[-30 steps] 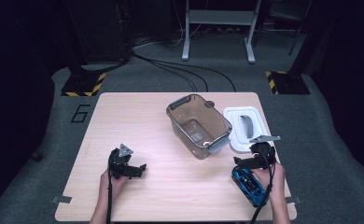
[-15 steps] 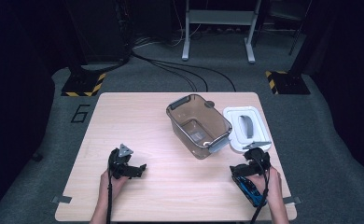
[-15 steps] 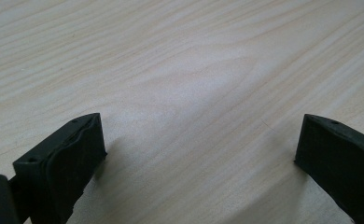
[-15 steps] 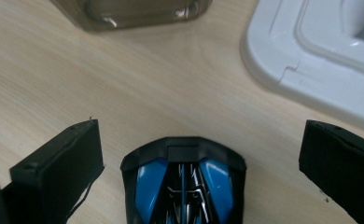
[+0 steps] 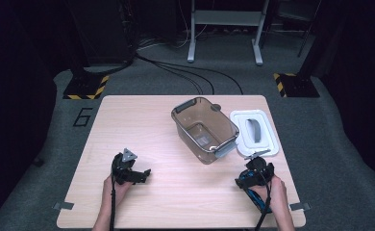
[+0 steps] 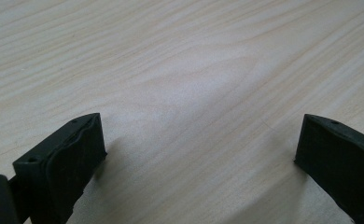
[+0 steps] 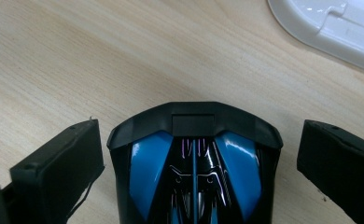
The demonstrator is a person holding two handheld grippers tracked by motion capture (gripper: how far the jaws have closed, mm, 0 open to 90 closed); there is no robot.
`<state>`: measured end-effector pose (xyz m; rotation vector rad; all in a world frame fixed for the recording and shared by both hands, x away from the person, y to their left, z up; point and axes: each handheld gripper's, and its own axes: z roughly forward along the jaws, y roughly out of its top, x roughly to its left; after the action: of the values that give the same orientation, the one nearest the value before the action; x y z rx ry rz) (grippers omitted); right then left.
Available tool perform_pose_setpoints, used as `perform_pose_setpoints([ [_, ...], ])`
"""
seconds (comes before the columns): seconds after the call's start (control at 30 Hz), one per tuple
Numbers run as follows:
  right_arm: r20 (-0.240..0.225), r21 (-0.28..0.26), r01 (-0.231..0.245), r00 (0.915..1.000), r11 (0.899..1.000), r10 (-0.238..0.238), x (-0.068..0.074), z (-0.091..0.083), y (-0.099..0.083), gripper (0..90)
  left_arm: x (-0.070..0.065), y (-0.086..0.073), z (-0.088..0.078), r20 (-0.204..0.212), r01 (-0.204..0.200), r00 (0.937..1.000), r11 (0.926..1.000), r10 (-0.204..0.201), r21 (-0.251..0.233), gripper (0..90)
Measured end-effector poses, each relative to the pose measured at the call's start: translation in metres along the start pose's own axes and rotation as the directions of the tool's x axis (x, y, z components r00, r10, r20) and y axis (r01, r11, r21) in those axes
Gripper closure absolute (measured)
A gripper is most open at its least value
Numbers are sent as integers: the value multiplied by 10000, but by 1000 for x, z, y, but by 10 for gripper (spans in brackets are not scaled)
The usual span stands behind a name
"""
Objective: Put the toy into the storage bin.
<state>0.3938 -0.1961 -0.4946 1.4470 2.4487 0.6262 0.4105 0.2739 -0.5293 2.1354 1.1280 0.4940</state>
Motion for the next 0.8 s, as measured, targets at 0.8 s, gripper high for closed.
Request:
perform_pose_setpoints([
  [0.8,32,987,70,10000,9951,-74,3,0,13,241,-1,0,1,-17,160,9999,9998,-160,-121,14],
])
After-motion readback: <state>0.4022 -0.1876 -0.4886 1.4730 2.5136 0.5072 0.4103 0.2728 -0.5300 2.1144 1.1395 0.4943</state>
